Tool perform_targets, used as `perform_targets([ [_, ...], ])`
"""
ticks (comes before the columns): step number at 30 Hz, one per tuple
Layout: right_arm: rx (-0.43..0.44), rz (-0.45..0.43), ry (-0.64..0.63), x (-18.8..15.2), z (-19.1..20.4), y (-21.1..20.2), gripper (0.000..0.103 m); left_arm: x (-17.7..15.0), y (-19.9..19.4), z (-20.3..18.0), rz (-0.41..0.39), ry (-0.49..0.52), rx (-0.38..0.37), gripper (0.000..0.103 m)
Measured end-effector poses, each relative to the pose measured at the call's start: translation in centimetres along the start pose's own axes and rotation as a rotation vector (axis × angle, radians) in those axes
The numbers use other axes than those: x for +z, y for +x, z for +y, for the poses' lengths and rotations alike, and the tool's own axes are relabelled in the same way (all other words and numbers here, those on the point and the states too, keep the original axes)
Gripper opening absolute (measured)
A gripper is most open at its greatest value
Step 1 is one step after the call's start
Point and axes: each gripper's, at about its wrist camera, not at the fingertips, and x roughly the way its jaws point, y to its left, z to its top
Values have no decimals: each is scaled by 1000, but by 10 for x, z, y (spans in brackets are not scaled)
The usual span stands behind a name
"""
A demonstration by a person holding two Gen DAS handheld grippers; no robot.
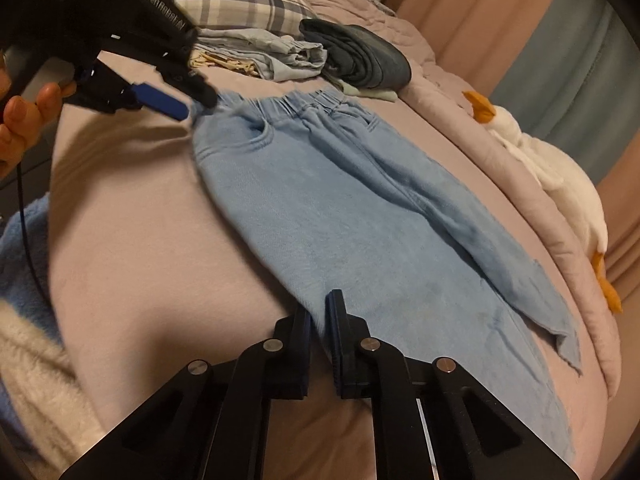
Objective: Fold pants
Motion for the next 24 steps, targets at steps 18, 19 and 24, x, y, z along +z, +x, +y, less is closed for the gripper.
perform_targets([
  [18, 288, 56, 393, 20, -79, -7, 49, 0, 0, -89, -49, 384, 1, 70],
  [19, 332, 44, 393, 22, -79, -11, 54, -1, 6, -97, -31, 412, -6, 72],
  [24, 437, 19, 327, 33, -66, -16, 60, -13, 52, -116, 91, 517, 53, 74],
])
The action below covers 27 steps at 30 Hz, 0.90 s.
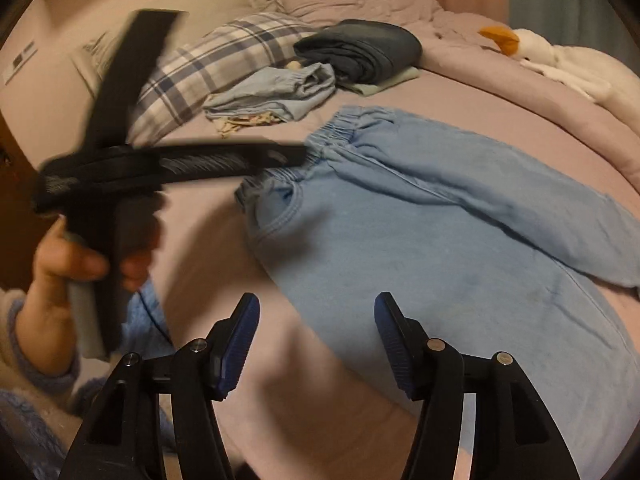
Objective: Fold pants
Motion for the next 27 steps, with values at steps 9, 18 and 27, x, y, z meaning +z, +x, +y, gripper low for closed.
perform_targets([
  [9, -385, 152, 251, -7, -77, 58, 60, -26, 33, -22, 74, 267, 174, 73],
  [18, -257, 173, 272, -21, -87, 31, 60, -36, 21, -5, 57, 256, 78, 74],
  [27, -366, 102, 439, -65, -172, -8, 60, -38, 14, -4, 78, 209, 5, 74],
])
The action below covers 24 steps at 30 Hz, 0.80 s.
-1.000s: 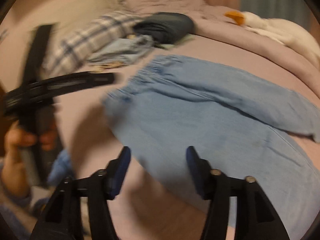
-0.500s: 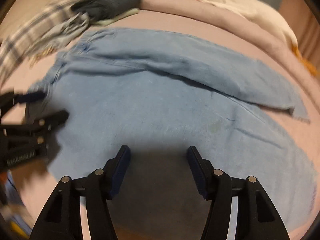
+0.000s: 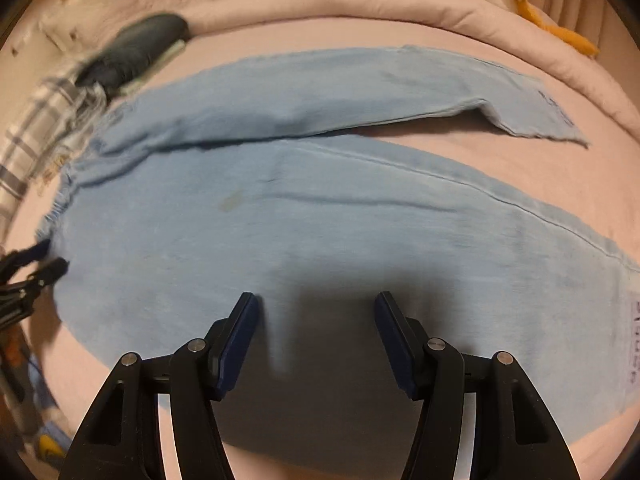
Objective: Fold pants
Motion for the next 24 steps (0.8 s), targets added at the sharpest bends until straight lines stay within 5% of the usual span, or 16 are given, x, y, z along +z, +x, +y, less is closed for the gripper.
perform_targets([
  [7, -248, 28, 165, 9, -57, -10, 60, 2, -5, 2, 25, -41, -23, 74],
  [10, -274, 1, 113, 21, -40, -17, 60, 7, -10, 2, 27, -70, -26, 74],
  [16, -106, -70, -144, 43, 35, -15, 61, 30, -25, 11, -15, -114, -74, 75],
  [19, -62, -69, -219, 48, 58, -8, 61, 45, -24, 27, -39, -139, -20, 75],
  [24, 34, -12, -273, 44, 50, 15, 62, 71, -4, 56, -27, -208, 18, 75],
])
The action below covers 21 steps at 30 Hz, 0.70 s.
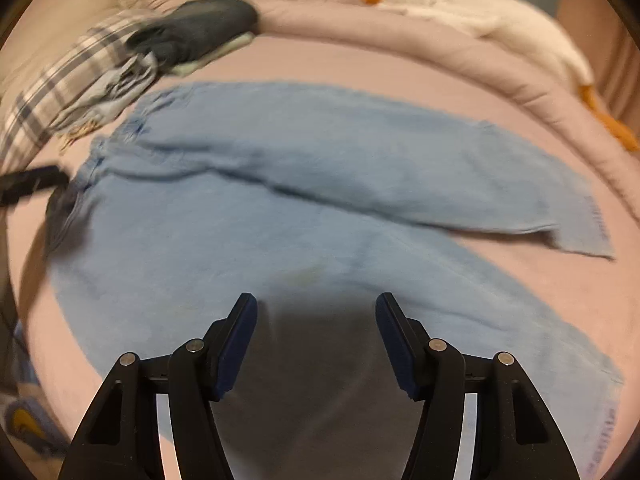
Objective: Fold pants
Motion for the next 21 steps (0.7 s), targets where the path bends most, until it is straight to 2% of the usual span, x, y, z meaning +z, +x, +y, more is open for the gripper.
perform_targets([
  [2, -21, 26, -42, -3, 6, 11, 67, 17, 7, 9, -6, -27, 10, 75],
  [4, -12, 26, -50, 8, 2, 7, 68, 31, 12, 16, -13, -53, -3, 75],
  [6, 9, -10, -40, 24, -6, 1, 68, 48, 23, 21, -17, -73, -4, 75],
  [10, 12, -107, -56, 69, -21, -4, 68, 69, 45, 20, -7, -50, 75, 75],
  [12, -20, -150, -103, 95, -23, 3, 68, 76, 52, 20, 2, -42, 60, 75],
  [15, -18, -153, -143, 121, -22, 20, 68, 84, 63, 21, 14, -42, 21, 75],
  [16, -13, -157, -163, 116, -15, 23, 68, 87, 67, 21, 25, -50, 15, 74],
  [17, -6, -162, -180, 119, -11, 27, 68, 89, 74, 22, 44, -56, 7, 73],
  [19, 36, -163, -199, 131, 4, 38, 68, 91, 84, 20, 77, -53, -5, 59],
  [21, 96, -144, -218, 139, 18, 52, 68, 91, 92, 15, 97, -27, 22, 57],
])
